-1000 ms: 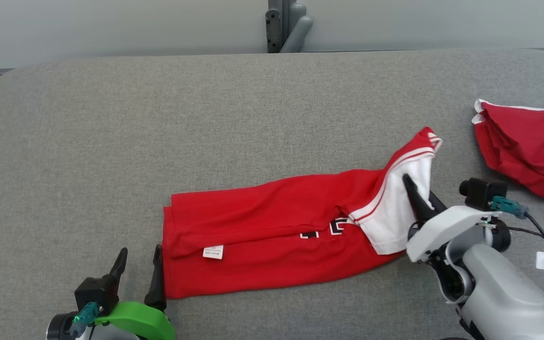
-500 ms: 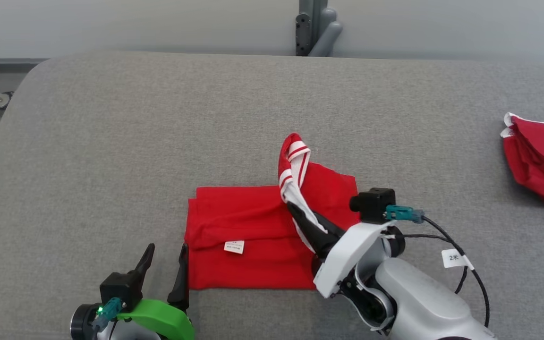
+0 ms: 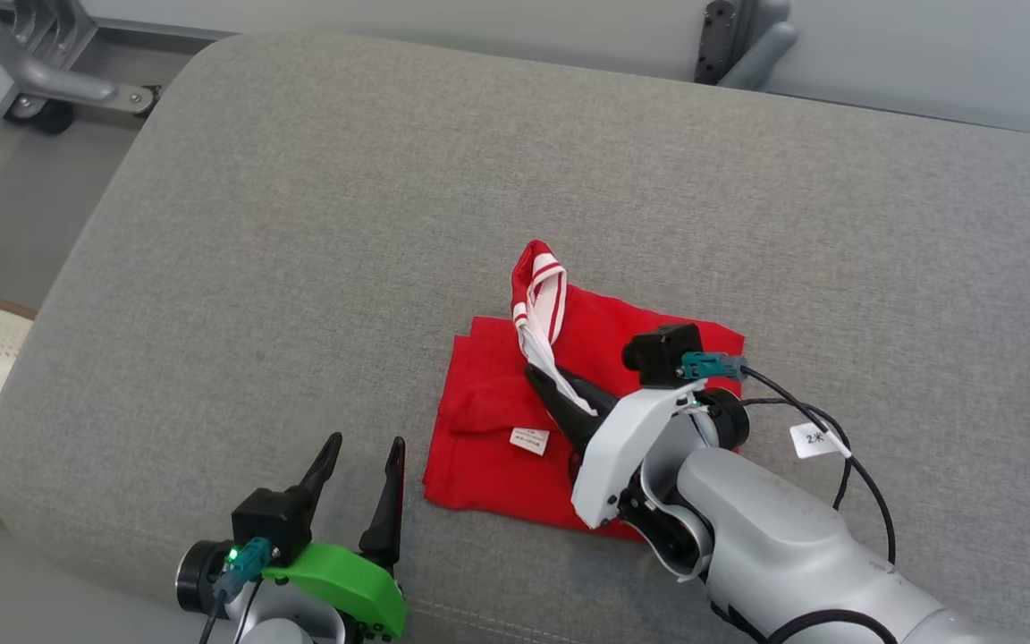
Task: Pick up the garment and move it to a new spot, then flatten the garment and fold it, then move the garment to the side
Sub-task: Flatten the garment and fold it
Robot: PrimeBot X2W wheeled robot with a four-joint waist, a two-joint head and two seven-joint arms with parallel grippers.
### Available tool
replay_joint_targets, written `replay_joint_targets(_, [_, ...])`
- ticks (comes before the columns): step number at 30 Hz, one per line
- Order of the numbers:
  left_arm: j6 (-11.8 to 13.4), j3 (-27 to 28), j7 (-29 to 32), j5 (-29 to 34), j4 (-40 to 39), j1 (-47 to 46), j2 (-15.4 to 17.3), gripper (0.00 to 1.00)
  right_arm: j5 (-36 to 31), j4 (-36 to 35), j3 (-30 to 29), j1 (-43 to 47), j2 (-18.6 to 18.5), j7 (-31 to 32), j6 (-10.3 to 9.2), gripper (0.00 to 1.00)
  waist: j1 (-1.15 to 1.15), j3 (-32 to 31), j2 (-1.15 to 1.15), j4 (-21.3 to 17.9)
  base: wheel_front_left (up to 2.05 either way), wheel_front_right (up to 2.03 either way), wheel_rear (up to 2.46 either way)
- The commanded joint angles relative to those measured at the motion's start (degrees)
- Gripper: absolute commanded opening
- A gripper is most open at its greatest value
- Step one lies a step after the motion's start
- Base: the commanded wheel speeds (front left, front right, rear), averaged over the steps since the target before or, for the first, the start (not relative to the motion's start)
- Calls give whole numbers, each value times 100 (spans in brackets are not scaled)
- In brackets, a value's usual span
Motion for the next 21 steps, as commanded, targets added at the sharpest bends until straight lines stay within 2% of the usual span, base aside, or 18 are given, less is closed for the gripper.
replay_joint_targets(1, [32,-15,2,-55,-2,-83,11,100,125,29,35,-60,4,-38,1,100,0,176,0,211,0,0,0])
replay_joint_targets(6, [116,68,2,-79,-8,-69,10,100,570,-249,207,-224,-5,-296,1,100,0,177,0,92,0,0,0])
replay_joint_targets(9, [156,189,2,-69,-16,-20,10,100,719,-345,-54,-271,-21,-437,1,100,0,120,0,-117,0,0,0])
replay_joint_targets(11, [159,276,2,-34,-30,8,11,100,703,-392,-397,-231,-165,-463,1,100,0,86,0,-278,0,0,0])
replay_joint_targets(16, [169,498,2,71,-46,63,12,100,21,-620,-1446,228,-550,-461,1,100,0,4,0,-676,0,0,0])
replay_joint_targets(19, [196,648,2,122,-56,108,13,100,-604,-756,-2174,625,-697,-462,1,100,0,-67,0,-893,0,0,0])
replay_joint_targets(21, [200,773,2,175,-71,150,14,100,-1248,-895,-2576,917,-795,-462,1,100,0,-115,0,-1041,0,0,0])
